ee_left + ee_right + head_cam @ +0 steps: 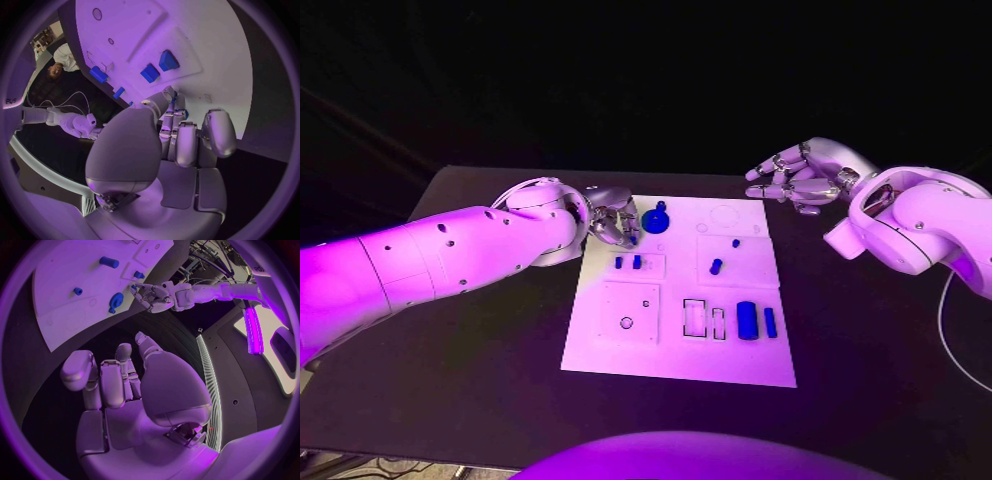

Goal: Assemble the parts on the task board

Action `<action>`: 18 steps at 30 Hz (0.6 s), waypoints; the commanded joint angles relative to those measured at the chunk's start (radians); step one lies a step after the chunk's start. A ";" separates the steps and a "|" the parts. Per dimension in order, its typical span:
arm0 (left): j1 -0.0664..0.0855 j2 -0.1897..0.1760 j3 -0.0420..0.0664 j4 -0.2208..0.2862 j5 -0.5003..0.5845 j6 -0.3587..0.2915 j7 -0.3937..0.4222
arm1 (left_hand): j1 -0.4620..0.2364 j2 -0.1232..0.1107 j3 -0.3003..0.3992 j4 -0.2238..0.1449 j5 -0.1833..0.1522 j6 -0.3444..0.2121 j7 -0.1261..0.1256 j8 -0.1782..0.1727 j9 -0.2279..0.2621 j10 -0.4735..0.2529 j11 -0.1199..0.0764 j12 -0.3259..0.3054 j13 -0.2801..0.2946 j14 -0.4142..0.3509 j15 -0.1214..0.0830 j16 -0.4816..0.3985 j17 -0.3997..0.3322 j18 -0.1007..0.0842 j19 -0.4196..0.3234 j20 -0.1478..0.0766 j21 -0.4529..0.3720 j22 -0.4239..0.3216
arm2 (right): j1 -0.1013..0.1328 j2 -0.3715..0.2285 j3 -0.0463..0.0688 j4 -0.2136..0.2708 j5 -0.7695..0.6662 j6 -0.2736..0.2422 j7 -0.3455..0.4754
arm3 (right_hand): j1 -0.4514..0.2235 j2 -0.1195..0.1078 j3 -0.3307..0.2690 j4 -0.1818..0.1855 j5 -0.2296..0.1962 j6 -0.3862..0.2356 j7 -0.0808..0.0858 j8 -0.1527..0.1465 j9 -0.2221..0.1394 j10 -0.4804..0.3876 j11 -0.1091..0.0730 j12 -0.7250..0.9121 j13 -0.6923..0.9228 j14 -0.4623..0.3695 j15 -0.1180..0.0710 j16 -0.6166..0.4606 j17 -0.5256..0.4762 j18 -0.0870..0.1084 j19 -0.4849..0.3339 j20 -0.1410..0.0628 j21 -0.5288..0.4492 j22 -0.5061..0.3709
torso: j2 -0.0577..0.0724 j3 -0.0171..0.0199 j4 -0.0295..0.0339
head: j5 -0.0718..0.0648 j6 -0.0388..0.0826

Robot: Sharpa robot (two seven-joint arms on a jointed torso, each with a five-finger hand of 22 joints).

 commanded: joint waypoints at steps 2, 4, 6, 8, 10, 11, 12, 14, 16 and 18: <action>-0.001 0.006 -0.002 -0.001 -0.006 0.029 -0.002 | -0.010 0.000 0.003 -0.002 0.004 0.007 0.002 -0.006 -0.001 0.007 -0.003 -0.007 0.000 0.029 0.001 -0.004 -0.003 -0.013 0.003 -0.002 -0.005 -0.001 | 0.000 0.001 0.000 0.000 -0.008 0.009 0.006 | 0.002 0.005 0.001 0.004 0.005 -0.001 0.004 0.004 -0.001 0.005 -0.005 0.001 -0.001 0.030 -0.004 -0.005 -0.001 0.013 0.004 -0.002 -0.006 -0.001 | 0.000 0.0002 0.0003 | 0.002 -0.001; -0.001 0.008 -0.003 -0.003 -0.008 0.037 -0.012 | -0.014 -0.004 0.002 -0.003 0.004 0.005 0.003 -0.009 -0.002 0.007 -0.002 -0.011 0.000 0.027 0.002 -0.008 -0.008 -0.012 -0.001 -0.002 -0.012 -0.007 | 0.000 0.001 0.000 0.000 -0.008 0.009 0.006 | 0.002 0.005 0.001 0.004 0.005 -0.001 0.004 0.004 -0.001 0.005 -0.005 0.001 -0.001 0.030 -0.004 -0.005 -0.001 0.013 0.004 -0.002 -0.006 -0.001 | 0.000 -0.0002 0.0003 | 0.001 -0.001; -0.001 0.010 -0.005 -0.004 -0.011 0.042 -0.026 | -0.023 -0.009 -0.001 -0.001 0.004 -0.002 0.006 -0.015 -0.005 0.002 0.002 -0.018 0.000 0.024 0.004 -0.013 -0.016 -0.010 -0.005 -0.001 -0.021 -0.014 | 0.000 0.000 0.000 0.000 -0.008 0.010 0.006 | 0.002 0.005 0.001 0.004 0.005 -0.001 0.004 0.004 -0.001 0.005 -0.005 0.001 -0.001 0.030 -0.004 -0.005 -0.001 0.013 0.004 -0.002 -0.006 -0.001 | 0.000 -0.0003 0.0001 | 0.001 -0.002; -0.001 0.012 -0.008 -0.006 -0.015 0.047 -0.040 | -0.032 -0.014 -0.005 0.001 0.004 -0.009 0.009 -0.022 -0.008 -0.005 0.005 -0.026 -0.001 0.022 0.007 -0.016 -0.022 -0.009 -0.009 0.001 -0.028 -0.019 | 0.000 0.000 0.000 0.001 -0.008 0.010 0.006 | 0.002 0.005 0.001 0.004 0.005 -0.001 0.004 0.004 -0.001 0.005 -0.005 0.001 -0.001 0.030 -0.004 -0.005 -0.001 0.013 0.004 -0.002 -0.006 -0.001 | 0.000 -0.0002 0.0001 | 0.002 -0.002; -0.002 0.014 -0.009 -0.008 -0.017 0.049 -0.049 | -0.036 -0.017 -0.006 0.001 0.004 -0.016 0.012 -0.027 -0.010 -0.012 0.008 -0.033 -0.003 0.020 0.009 -0.020 -0.027 -0.008 -0.012 0.003 -0.035 -0.024 | 0.000 0.000 0.000 0.000 -0.008 0.010 0.006 | 0.002 0.005 0.001 0.004 0.005 -0.001 0.004 0.004 -0.001 0.005 -0.005 0.001 -0.001 0.030 -0.004 -0.005 -0.001 0.013 0.004 -0.002 -0.006 -0.001 | 0.000 -0.0003 0.0005 | 0.001 -0.001; -0.002 0.014 -0.009 -0.009 -0.018 0.049 -0.053 | -0.036 -0.018 -0.006 0.001 0.004 -0.018 0.012 -0.029 -0.011 -0.014 0.009 -0.035 -0.003 0.019 0.010 -0.021 -0.029 -0.007 -0.013 0.003 -0.037 -0.026 | 0.000 0.000 0.000 0.000 -0.008 0.009 0.006 | 0.002 0.005 0.001 0.004 0.005 -0.001 0.004 0.004 -0.001 0.005 -0.005 0.001 -0.001 0.030 -0.004 -0.005 -0.001 0.013 0.004 -0.002 -0.006 -0.001 | 0.000 -0.0003 0.0005 | 0.001 -0.001; -0.002 0.015 -0.010 -0.009 -0.018 0.049 -0.055 | -0.037 -0.019 -0.006 0.001 0.004 -0.021 0.014 -0.032 -0.012 -0.016 0.011 -0.038 -0.004 0.018 0.011 -0.022 -0.031 -0.007 -0.014 0.004 -0.039 -0.027 | 0.000 0.000 0.000 0.001 -0.008 0.009 0.006 | 0.002 0.005 0.001 0.004 0.005 -0.001 0.004 0.004 -0.001 0.005 -0.005 0.001 -0.001 0.030 -0.004 -0.005 -0.001 0.013 0.004 -0.002 -0.006 -0.001 | 0.000 -0.0003 0.0005 | 0.001 -0.001; -0.003 0.015 -0.010 -0.011 -0.019 0.048 -0.058 | -0.039 -0.020 -0.006 0.000 0.004 -0.026 0.015 -0.036 -0.014 -0.021 0.013 -0.042 -0.005 0.017 0.013 -0.023 -0.034 -0.006 -0.016 0.006 -0.042 -0.029 | 0.000 0.000 0.000 0.001 -0.008 0.009 0.006 | 0.002 0.005 0.001 0.004 0.005 -0.001 0.004 0.004 -0.001 0.005 -0.005 0.001 -0.001 0.030 -0.004 -0.005 -0.001 0.013 0.004 -0.002 -0.006 -0.001 | 0.000 -0.0002 0.0000 | 0.001 -0.002; -0.003 0.015 -0.010 -0.011 -0.019 0.046 -0.060 | -0.039 -0.021 -0.006 0.000 0.004 -0.032 0.018 -0.041 -0.017 -0.028 0.016 -0.047 -0.006 0.016 0.015 -0.025 -0.037 -0.006 -0.018 0.008 -0.045 -0.031 | 0.000 -0.001 0.000 0.001 -0.008 0.009 0.006 | 0.002 0.005 0.001 0.004 0.005 -0.001 0.004 0.004 -0.001 0.005 -0.005 0.001 -0.001 0.030 -0.004 -0.005 -0.001 0.013 0.004 -0.002 -0.006 -0.001 | 0.000 0.0000 0.0000 | 0.001 -0.002; -0.003 0.015 -0.011 -0.012 -0.020 0.044 -0.061 | -0.040 -0.023 -0.006 -0.001 0.004 -0.039 0.020 -0.045 -0.019 -0.035 0.019 -0.051 -0.007 0.015 0.017 -0.026 -0.039 -0.005 -0.019 0.009 -0.048 -0.033 | 0.000 -0.001 0.000 0.001 -0.008 0.009 0.006 | 0.002 0.005 0.001 0.004 0.005 -0.001 0.004 0.004 -0.001 0.005 -0.005 0.001 -0.001 0.030 -0.004 -0.005 -0.001 0.013 0.004 -0.002 -0.006 -0.001 | 0.000 0.0000 0.0000 | 0.001 -0.002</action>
